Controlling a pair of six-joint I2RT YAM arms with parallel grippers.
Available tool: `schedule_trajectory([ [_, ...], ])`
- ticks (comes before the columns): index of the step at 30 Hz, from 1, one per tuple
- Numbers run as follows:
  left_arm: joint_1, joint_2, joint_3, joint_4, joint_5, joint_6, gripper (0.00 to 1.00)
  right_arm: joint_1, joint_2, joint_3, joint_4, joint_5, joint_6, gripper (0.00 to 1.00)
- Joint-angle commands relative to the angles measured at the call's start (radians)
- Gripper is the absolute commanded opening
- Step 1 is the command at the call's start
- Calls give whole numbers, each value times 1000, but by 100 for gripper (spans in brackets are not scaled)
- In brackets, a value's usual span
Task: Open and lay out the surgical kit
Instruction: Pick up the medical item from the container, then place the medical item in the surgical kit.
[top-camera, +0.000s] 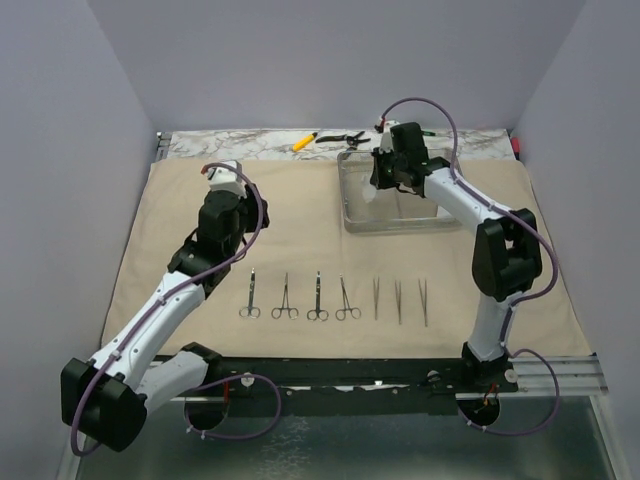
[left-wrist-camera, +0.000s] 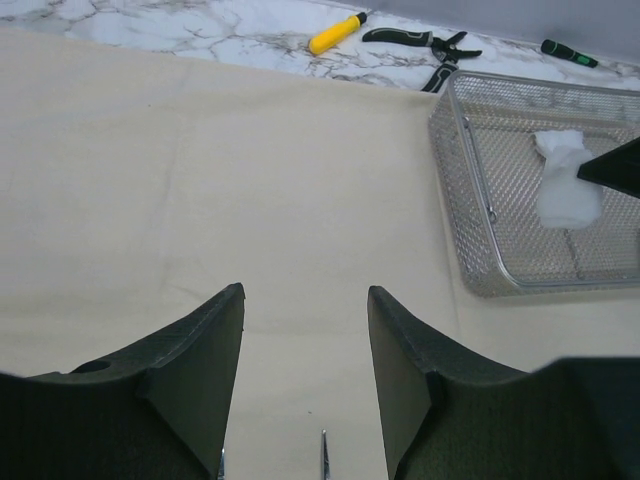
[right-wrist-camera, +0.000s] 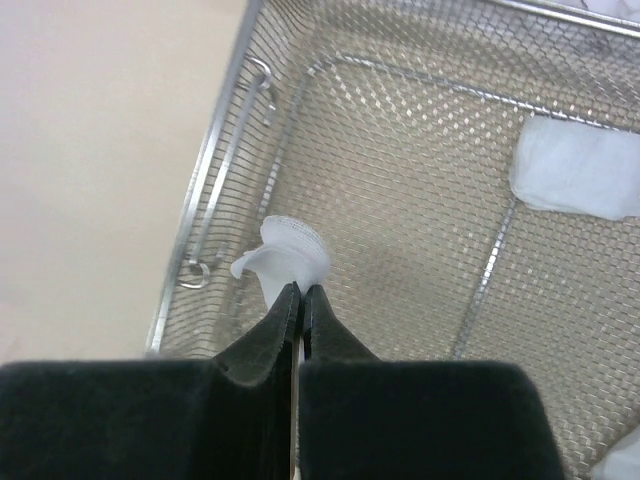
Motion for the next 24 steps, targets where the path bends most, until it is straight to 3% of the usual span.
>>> schedule_trajectory([
  [1,7,-94,-18,-16,-5,-20,54,-4,-126,-13,95,-135,145,1],
  [9,8,-287,26,-67,-42,-29,54,80,-267,-156,335,-264,400,1],
  [16,7,-448,75,-117,-36,-68,54,290,-240,-232,523,-124,547,1],
  [24,7,-559,122,-170,105,-64,55,464,-65,-173,496,63,537,1],
])
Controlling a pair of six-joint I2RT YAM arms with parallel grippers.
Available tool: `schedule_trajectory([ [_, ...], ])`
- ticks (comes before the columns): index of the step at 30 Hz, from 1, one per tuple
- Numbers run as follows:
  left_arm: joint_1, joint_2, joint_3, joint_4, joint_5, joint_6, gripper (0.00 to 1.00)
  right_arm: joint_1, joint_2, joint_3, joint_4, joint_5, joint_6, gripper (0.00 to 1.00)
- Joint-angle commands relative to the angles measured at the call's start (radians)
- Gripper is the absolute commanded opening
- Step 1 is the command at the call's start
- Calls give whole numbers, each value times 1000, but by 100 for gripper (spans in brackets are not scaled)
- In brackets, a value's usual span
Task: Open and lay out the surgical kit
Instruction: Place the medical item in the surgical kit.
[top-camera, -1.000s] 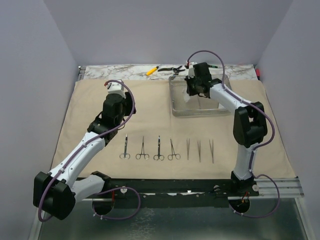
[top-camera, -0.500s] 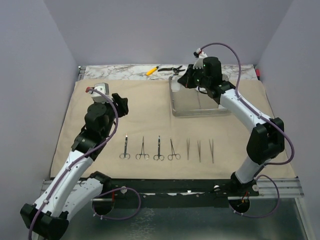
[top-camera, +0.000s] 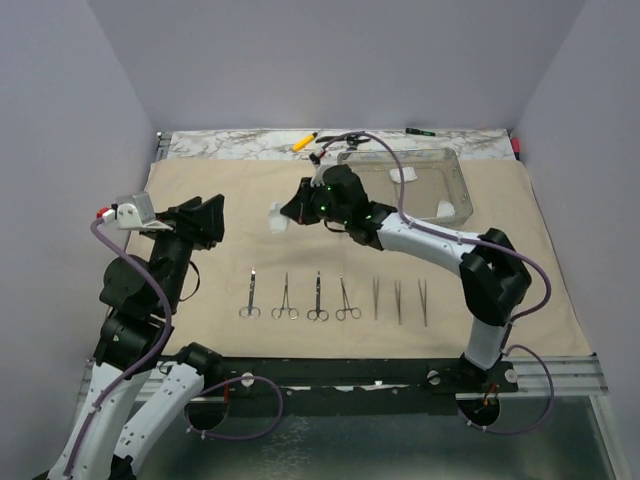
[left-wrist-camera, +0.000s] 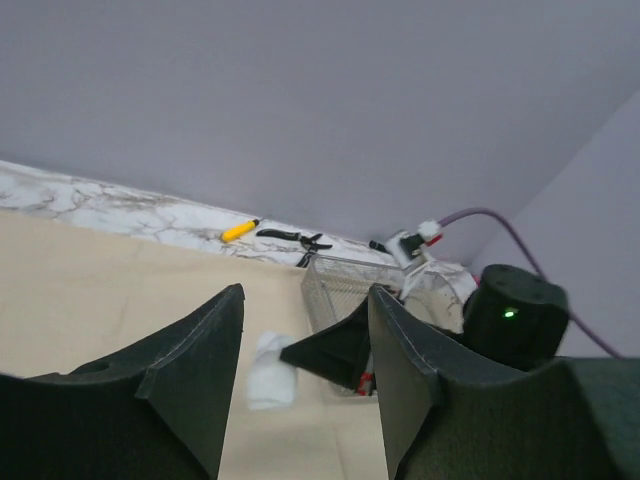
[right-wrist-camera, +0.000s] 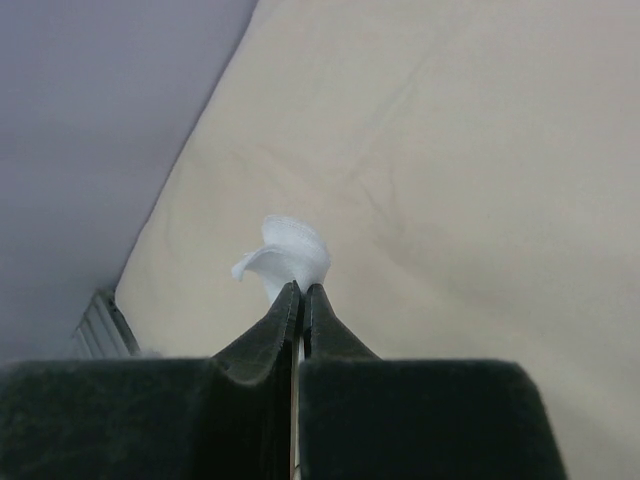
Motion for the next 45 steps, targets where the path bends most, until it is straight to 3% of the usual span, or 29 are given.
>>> schedule_trajectory([
  [1,4,-37,44,-66,105,6,55,67,102,38,21,142,17,1],
  [5,3,-58,56,-98,107,5,55,75,159,55,17,203,31,1],
  [12,4,-54,67,-135,99,24,56,60,242,121,-126,443,-155,1],
  [19,2,-1,54,-136,80,30,56,-27,289,143,-199,308,-198,1],
  [29,4,81,44,-130,33,23,56,-74,357,162,-224,262,-205,1],
  [31,4,92,44,-128,33,23,56,-76,363,178,-244,260,-208,6],
  [33,3,98,43,-128,30,24,56,-77,355,180,-252,272,-211,23],
  [36,3,106,44,-125,23,25,56,-77,321,183,-270,306,-214,38],
  [45,4,131,40,-121,24,17,57,-92,126,210,-347,362,-244,49],
])
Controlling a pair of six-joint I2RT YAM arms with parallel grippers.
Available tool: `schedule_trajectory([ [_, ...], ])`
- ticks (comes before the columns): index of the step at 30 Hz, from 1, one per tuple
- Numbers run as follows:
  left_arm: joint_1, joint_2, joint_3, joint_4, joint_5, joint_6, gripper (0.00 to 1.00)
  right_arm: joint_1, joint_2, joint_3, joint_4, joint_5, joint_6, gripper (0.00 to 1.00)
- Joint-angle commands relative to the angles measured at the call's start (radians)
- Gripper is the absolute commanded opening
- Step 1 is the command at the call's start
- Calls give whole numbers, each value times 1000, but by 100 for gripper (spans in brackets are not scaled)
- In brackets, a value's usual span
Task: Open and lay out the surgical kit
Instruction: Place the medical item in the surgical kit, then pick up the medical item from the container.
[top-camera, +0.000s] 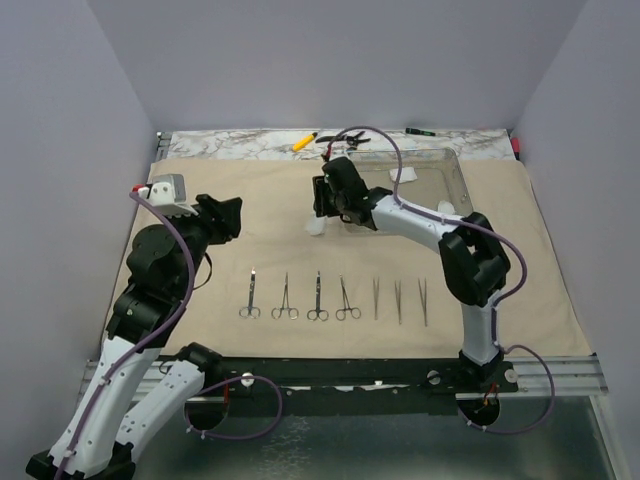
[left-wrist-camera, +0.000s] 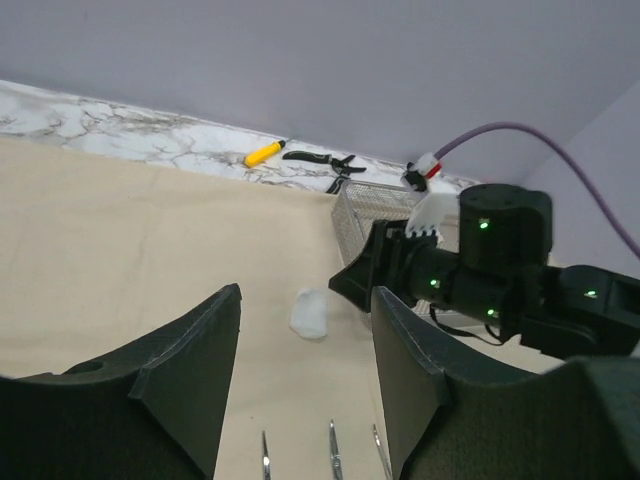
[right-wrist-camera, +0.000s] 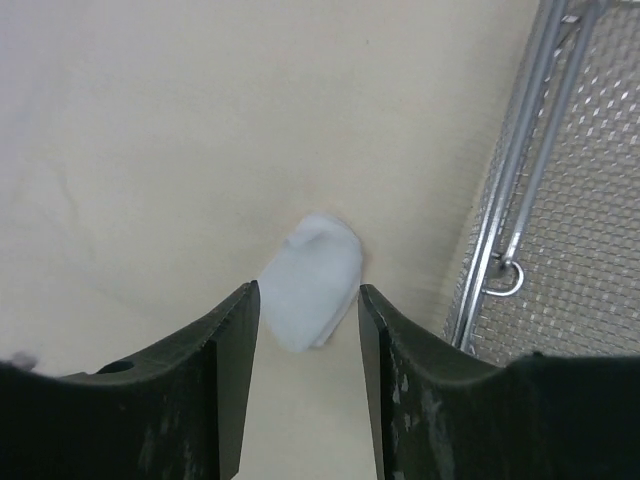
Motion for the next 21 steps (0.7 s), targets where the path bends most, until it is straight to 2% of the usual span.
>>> schedule_trajectory([
  [1,3,15,-6,-6,-19,0,57,-27,-149,54,-67,64,-28,49],
  [12,3,73,-68,36,10,-28,57,-317,-259,2,-307,155,-54,49],
  [21,4,148,-111,91,27,-32,57,-515,-92,15,-435,220,-99,50],
])
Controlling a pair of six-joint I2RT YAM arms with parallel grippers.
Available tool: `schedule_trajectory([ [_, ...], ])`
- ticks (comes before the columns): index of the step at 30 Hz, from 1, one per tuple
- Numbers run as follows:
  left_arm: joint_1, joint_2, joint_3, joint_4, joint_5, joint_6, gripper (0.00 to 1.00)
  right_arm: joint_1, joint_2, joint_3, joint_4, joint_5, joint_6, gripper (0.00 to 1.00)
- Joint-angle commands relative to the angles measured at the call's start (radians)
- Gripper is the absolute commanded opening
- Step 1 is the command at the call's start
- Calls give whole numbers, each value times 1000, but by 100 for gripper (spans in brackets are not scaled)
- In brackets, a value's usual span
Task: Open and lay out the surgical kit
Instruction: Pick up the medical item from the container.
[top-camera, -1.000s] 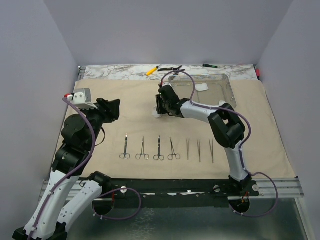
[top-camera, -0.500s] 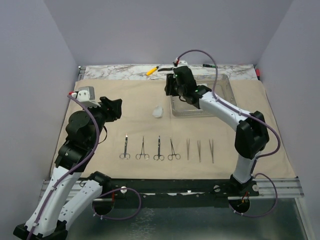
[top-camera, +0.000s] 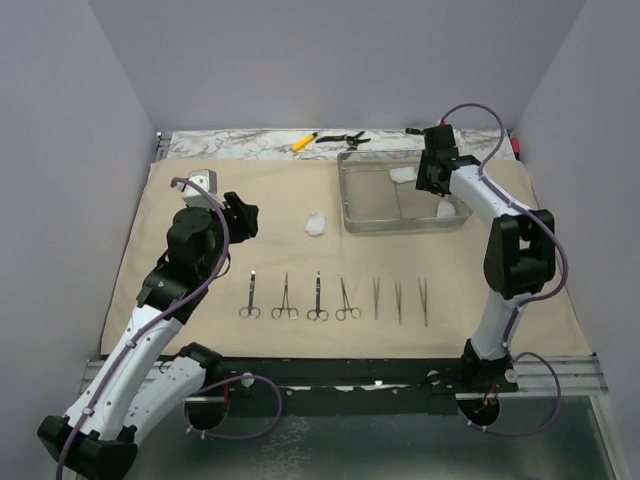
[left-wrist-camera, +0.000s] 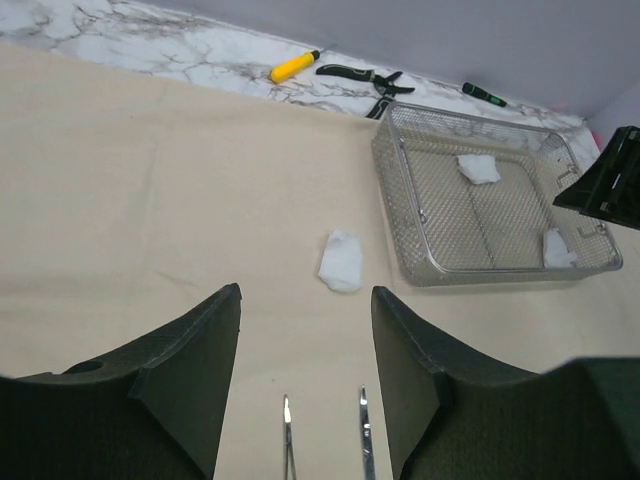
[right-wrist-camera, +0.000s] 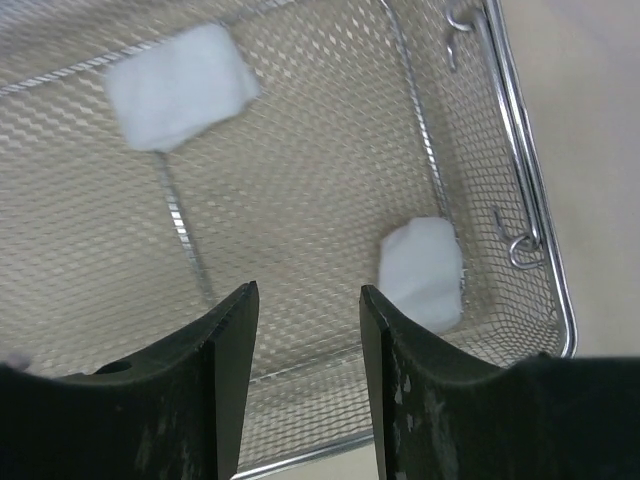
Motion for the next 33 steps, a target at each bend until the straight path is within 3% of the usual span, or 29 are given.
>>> schedule_trajectory([
  [1,4,21,-20,49,23,0,57,-45,112,18,-120,47,-42,50],
  [8,4,27,-51,49,-22,42,57,-82,252,95,-166,48,-51,47],
  [20,5,61,-59,53,-38,60,57,-134,282,86,-139,17,-48,39],
  [30,5,52,-65,52,-36,58,57,-161,213,-56,-51,-91,0,21],
  [33,4,43,-66,52,-34,59,57,-162,195,-74,-39,-90,2,7],
])
